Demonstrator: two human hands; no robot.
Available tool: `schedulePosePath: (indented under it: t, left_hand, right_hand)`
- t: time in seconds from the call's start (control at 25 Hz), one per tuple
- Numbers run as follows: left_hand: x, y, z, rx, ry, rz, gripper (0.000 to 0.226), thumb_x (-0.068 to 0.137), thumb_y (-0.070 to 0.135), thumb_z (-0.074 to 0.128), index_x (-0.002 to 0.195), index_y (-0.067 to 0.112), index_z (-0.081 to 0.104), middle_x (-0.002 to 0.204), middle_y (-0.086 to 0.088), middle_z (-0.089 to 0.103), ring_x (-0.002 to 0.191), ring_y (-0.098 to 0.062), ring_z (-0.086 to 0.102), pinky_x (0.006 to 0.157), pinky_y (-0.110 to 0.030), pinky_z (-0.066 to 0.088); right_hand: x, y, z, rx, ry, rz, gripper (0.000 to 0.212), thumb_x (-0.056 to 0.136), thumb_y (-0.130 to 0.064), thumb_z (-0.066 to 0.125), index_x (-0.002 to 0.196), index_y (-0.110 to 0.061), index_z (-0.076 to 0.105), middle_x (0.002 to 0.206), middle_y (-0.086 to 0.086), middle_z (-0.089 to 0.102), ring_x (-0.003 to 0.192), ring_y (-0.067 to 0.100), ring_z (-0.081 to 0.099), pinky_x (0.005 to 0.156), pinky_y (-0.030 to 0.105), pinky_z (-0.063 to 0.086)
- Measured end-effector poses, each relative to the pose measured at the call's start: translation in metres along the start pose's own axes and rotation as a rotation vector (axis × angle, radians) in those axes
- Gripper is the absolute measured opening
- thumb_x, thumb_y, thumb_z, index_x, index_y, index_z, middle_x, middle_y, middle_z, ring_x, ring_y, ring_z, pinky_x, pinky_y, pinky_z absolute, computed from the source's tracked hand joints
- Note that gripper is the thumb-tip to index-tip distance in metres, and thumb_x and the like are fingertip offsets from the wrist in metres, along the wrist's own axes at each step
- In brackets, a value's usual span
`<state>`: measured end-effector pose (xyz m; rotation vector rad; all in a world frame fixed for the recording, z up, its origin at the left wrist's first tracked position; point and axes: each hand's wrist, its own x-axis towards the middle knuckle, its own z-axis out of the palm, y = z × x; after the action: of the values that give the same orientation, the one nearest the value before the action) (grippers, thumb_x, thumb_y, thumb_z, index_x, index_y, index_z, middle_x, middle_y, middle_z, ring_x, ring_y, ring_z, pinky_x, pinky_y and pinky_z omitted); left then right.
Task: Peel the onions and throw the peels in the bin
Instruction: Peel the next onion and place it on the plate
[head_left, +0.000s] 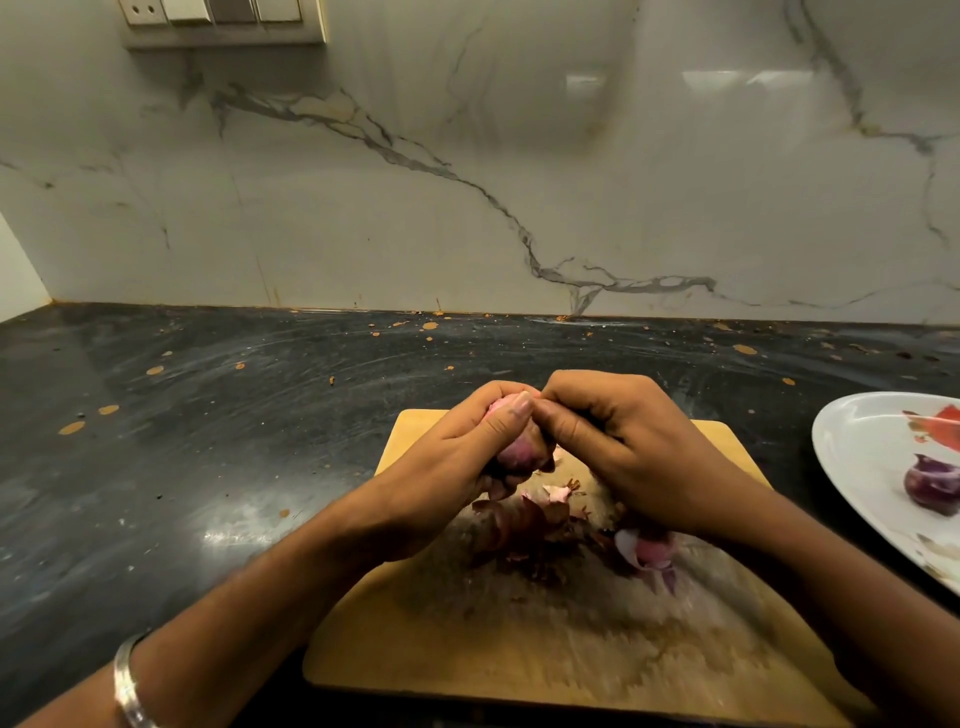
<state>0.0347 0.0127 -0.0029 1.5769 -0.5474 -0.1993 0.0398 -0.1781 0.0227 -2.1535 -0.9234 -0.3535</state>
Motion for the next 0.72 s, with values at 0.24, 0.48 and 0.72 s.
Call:
schedulePosePath:
  t: [0.24, 0.48, 0.72]
  left_hand:
    - [0.002, 0.000, -0.001, -0.177, -0.119, -0.065, 0.040, 0.102, 0.041, 0.035, 0.110, 0.006, 0.052, 0.082, -0.011, 0.061, 0.067, -0.016, 0.048, 0.058, -0.027, 0.037]
    - [0.007, -0.004, -0.001, -0.308, -0.061, -0.131, 0.050, 0.100, 0.044, 0.038, 0.121, 0.001, 0.051, 0.083, -0.016, 0.061, 0.060, -0.014, 0.044, 0.052, -0.023, 0.034]
    - [0.012, -0.007, -0.005, -0.359, 0.119, -0.154, 0.044, 0.100, 0.035, 0.040, 0.131, 0.005, 0.050, 0.095, -0.017, 0.064, 0.064, -0.015, 0.048, 0.052, -0.025, 0.033]
  right_hand:
    - [-0.001, 0.001, -0.001, 0.077, -0.042, -0.051, 0.030, 0.099, -0.020, 0.051, 0.078, 0.000, 0.060, 0.071, 0.011, 0.060, 0.067, 0.025, 0.056, 0.063, 0.045, 0.044]
    - [-0.002, 0.006, -0.002, 0.189, -0.007, -0.004, 0.022, 0.101, -0.015, 0.053, 0.084, -0.003, 0.061, 0.072, 0.007, 0.058, 0.066, 0.014, 0.051, 0.061, 0.023, 0.042]
    - [-0.005, 0.013, -0.004, -0.052, 0.100, 0.021, 0.008, 0.093, -0.010, 0.067, 0.095, -0.012, 0.074, 0.079, -0.008, 0.070, 0.070, 0.004, 0.064, 0.064, 0.016, 0.048]
